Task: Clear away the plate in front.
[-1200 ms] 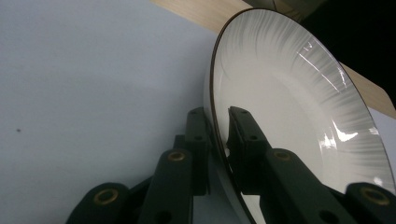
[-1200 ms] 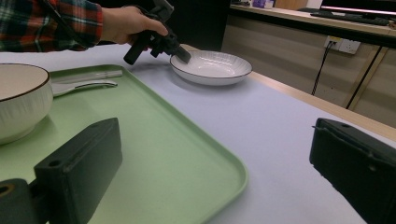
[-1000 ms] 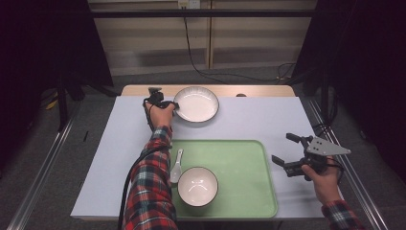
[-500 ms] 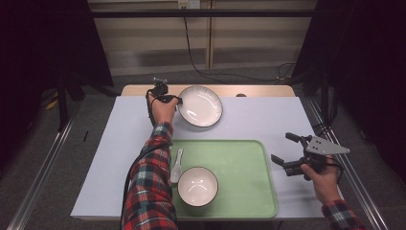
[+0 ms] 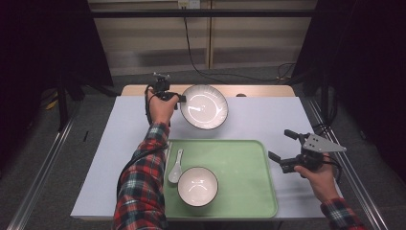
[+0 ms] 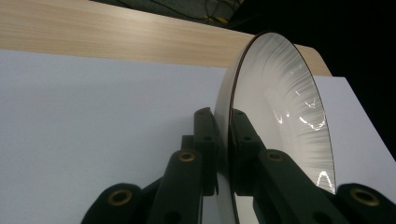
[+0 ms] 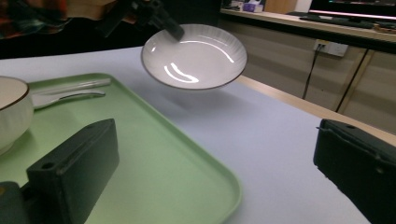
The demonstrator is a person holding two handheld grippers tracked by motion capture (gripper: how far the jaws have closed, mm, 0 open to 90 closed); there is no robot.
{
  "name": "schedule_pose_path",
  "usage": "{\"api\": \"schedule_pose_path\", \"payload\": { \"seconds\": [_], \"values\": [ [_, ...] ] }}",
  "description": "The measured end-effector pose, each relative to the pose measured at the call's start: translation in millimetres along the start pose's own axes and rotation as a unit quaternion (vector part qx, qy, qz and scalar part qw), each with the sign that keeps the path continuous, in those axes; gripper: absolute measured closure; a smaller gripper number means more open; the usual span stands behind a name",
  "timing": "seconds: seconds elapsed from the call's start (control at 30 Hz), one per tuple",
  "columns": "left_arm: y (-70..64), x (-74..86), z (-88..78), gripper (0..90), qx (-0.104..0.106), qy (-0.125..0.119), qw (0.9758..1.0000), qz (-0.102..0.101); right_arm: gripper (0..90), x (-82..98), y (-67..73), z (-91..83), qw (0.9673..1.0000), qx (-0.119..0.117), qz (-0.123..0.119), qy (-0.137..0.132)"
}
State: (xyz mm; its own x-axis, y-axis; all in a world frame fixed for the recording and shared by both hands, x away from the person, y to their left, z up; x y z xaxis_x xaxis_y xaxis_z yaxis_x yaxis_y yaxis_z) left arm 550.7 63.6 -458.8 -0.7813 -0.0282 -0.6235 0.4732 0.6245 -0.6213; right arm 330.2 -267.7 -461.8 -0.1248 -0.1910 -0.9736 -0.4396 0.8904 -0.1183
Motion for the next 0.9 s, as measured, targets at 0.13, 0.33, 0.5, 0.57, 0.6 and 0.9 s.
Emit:
{"api": "schedule_pose_path", "payload": {
  "seconds": [0.13, 0.33, 0.5, 0.57, 0.6, 0.9],
  "values": [
    [-7.2, 10.2, -2.6, 84.1, 0.011, 0.017, 0.9998, 0.006, 0.0, -4.1, 0.7, 2.2, 0.9998, 0.001, 0.018, 0.0],
    [-20.6, 27.5, -5.3, 84.0, 0.021, 0.046, 0.9983, 0.03, 0.0, -6.0, 7.8, 8.7, 0.9995, -0.004, 0.029, 0.013],
    [-34.5, 39.7, -9.6, 84.1, 0.045, 0.058, 0.9963, 0.046, 0.3, -6.2, 12.1, 15.1, 0.9984, -0.006, 0.05, 0.024],
    [-42.6, 42.5, -10.9, 84.2, 0.051, 0.065, 0.9952, 0.053, 0.3, -7.5, 12.4, 17.5, 0.998, -0.003, 0.057, 0.027],
    [-47.3, 43.8, -11.3, 84.2, 0.055, 0.07, 0.9942, 0.06, 0.3, -8.9, 12.4, 19.1, 0.9981, -0.003, 0.056, 0.024],
    [-88.2, 55.9, -10.9, 84.4, 0.094, 0.092, 0.9855, 0.107, 0.4, -8.2, 14.9, 33.3, 0.9974, -0.001, 0.061, 0.039]
  ]
}}
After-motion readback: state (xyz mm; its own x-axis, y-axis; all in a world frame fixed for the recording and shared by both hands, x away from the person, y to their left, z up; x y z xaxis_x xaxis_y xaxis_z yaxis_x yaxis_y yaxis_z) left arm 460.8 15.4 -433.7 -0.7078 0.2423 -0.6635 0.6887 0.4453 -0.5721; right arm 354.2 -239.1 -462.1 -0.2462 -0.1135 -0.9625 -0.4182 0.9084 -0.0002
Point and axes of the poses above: each handheld gripper's, and its own axes: z roughly forward along the jaws, x roughly out of its underside, y roughly to its left, the point moved 8 cm from there along z, roughly forward along the jaws, and after that the axes turned 15 degrees about x, right-handed, at the moved point
